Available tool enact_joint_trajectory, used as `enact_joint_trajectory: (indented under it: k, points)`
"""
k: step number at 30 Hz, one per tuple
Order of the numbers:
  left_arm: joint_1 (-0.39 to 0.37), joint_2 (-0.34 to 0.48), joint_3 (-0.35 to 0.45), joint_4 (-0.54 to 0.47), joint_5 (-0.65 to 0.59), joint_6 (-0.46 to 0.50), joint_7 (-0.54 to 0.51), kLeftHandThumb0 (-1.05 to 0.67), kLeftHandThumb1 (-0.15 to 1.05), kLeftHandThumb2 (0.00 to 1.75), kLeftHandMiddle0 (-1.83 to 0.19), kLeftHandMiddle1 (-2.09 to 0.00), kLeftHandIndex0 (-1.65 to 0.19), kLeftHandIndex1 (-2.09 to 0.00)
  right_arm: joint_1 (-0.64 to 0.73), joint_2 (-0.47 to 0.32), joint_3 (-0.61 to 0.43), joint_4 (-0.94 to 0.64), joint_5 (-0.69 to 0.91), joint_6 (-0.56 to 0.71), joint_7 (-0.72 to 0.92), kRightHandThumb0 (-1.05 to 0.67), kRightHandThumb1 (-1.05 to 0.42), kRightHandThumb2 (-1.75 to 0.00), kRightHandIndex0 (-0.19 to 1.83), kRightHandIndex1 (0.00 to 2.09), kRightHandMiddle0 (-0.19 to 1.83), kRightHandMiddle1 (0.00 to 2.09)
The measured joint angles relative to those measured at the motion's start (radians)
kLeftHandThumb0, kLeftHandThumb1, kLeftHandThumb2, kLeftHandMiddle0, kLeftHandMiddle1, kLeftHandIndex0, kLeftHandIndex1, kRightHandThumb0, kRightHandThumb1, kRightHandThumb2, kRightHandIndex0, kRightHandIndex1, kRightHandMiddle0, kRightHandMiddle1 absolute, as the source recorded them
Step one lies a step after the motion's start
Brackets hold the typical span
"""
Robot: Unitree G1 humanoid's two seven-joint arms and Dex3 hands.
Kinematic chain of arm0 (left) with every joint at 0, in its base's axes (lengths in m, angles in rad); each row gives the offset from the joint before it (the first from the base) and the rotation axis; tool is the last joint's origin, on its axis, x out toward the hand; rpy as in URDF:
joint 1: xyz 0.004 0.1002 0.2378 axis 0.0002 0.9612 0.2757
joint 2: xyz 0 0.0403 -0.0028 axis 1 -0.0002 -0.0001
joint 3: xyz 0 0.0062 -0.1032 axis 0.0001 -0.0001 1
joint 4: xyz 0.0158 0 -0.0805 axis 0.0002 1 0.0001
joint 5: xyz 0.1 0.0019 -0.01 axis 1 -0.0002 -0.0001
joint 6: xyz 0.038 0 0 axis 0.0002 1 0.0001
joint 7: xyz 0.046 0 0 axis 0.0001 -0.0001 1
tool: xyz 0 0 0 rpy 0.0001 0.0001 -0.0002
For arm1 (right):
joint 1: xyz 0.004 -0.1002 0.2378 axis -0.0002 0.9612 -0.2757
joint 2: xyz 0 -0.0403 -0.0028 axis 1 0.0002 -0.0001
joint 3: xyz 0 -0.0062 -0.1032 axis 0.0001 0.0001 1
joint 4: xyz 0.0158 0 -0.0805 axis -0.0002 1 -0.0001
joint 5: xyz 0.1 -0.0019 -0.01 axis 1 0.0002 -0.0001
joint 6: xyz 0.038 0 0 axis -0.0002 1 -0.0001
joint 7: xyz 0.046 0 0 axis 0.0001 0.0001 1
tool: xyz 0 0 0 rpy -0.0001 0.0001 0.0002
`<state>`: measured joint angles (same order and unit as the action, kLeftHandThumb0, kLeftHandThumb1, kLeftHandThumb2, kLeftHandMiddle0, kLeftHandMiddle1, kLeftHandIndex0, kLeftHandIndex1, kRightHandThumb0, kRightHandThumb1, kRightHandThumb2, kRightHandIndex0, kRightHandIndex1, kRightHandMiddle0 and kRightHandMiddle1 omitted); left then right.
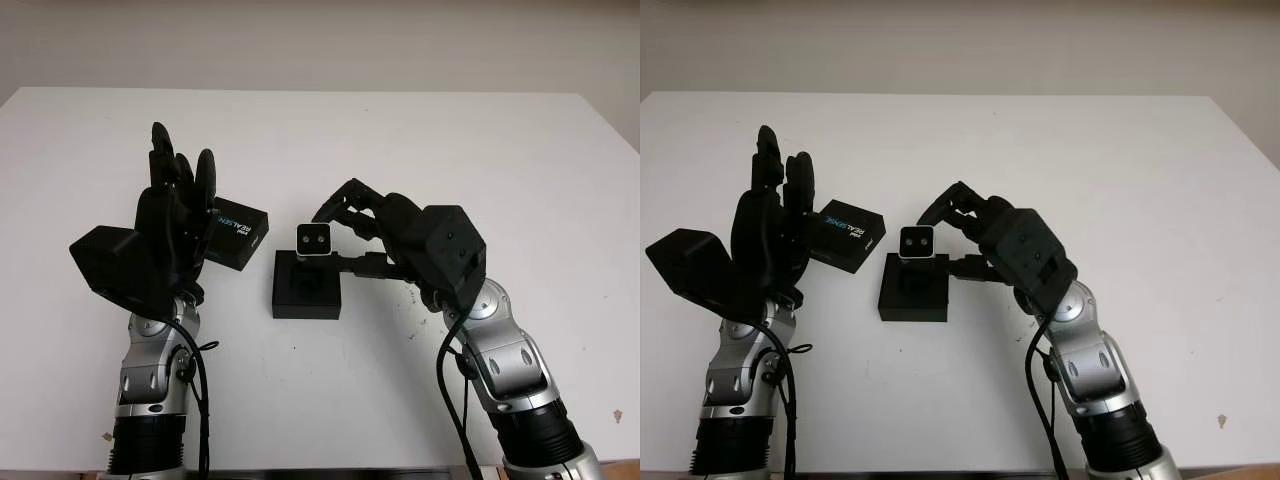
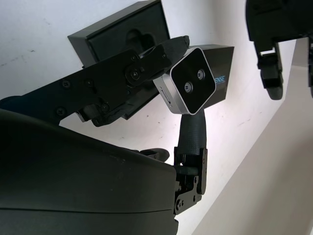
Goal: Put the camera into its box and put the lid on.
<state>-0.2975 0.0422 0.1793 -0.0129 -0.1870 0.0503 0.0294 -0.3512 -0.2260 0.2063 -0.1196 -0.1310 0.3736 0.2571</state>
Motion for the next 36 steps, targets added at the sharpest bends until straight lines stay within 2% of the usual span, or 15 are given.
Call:
enact_joint_trajectory:
  k: [7, 15, 26, 36]
  points:
    - [0.000, -0.006, 0.002, 0.000, -0.008, 0.000, 0.000, -0.64, 1.05, 0.35, 0.19, -0.03, 0.19, -0.04, 0.006, 0.002, 0.014, 0.091, -0.031, -0.103, -0.016, -0.33, -0.95, -0.05, 0.31, 0.06, 0.26, 1.87]
    - [0.000, -0.005, 0.003, 0.000, -0.010, 0.000, -0.008, -0.63, 1.05, 0.36, 0.19, -0.03, 0.19, -0.02, 0.006, 0.022, 0.014, 0.145, -0.033, -0.127, -0.018, -0.33, -0.95, -0.05, 0.30, 0.06, 0.25, 1.85]
    - [0.000, -0.004, 0.006, 0.002, -0.011, 0.003, -0.011, -0.64, 1.05, 0.34, 0.19, -0.03, 0.19, -0.02, 0.005, 0.060, 0.004, 0.156, -0.006, -0.041, -0.015, -0.35, -0.96, -0.06, 0.30, 0.05, 0.27, 1.84]
    - [0.000, -0.003, 0.013, 0.003, -0.011, 0.003, -0.015, -0.65, 1.05, 0.34, 0.19, -0.03, 0.18, -0.03, 0.005, 0.062, 0.001, 0.121, 0.010, 0.017, 0.010, -0.35, -0.96, -0.05, 0.31, 0.06, 0.27, 1.85]
